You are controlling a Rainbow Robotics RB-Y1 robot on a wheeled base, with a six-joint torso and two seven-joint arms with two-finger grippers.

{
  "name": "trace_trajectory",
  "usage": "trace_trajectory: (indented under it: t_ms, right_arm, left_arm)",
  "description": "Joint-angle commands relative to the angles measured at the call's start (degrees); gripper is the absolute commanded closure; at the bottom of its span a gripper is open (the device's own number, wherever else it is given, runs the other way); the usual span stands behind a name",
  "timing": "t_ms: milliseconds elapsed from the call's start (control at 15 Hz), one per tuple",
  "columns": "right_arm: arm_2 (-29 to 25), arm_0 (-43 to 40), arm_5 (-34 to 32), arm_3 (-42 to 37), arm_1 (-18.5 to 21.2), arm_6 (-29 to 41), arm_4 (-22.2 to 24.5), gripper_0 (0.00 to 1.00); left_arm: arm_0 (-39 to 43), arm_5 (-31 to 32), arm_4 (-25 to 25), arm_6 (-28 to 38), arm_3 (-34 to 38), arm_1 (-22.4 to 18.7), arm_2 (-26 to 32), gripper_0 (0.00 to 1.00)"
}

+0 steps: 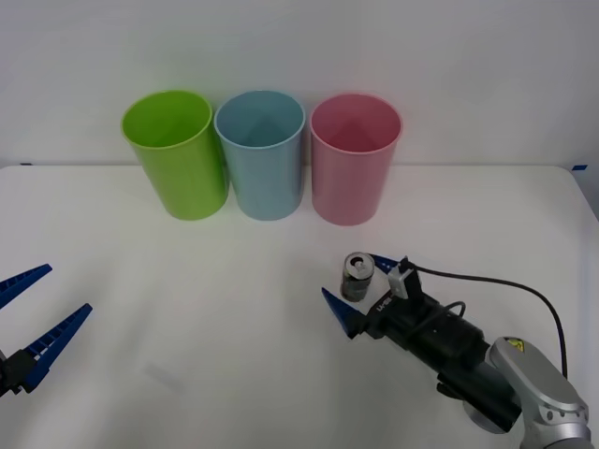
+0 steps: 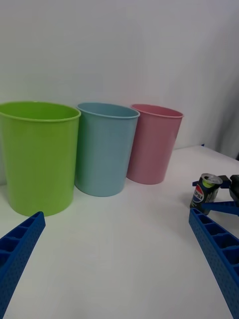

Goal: Grasp the object on the table and drop it into the matching bin: aluminum can to the light blue bin, PET bottle to the pink bin.

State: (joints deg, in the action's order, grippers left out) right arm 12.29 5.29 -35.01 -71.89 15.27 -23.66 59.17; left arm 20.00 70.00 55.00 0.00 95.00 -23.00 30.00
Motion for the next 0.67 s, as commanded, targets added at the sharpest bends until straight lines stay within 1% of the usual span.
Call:
trace_trajectory:
  t_ms: [67, 333, 400, 467, 667]
  right_arm:
    - [0.36, 0.24, 0.55, -0.01, -0.07, -0.24, -0.02, 0.0]
    - [0.54, 0.24, 0.64, -0.01, -0.07, -0.51, -0.37, 0.0]
    - [0.54, 0.24, 0.55, -0.01, -0.07, -0.68, -0.55, 0.7]
    - [0.54, 0.24, 0.55, -0.01, -0.07, -0.86, -0.64, 1.0]
    - [0.54, 0.24, 0.64, -0.01, -0.07, -1.21, -0.81, 1.0]
  left_arm:
    - [0.0, 0.0, 0.0, 0.0, 0.0, 0.0, 0.0, 0.0]
    - [0.0, 0.0, 0.0, 0.0, 0.0, 0.0, 0.0, 0.0]
    - [0.0, 0.0, 0.0, 0.0, 0.0, 0.0, 0.0, 0.0]
    - [0.0, 0.0, 0.0, 0.0, 0.0, 0.0, 0.0, 0.0]
    - [0.0, 0.0, 0.0, 0.0, 0.0, 0.0, 0.0, 0.0]
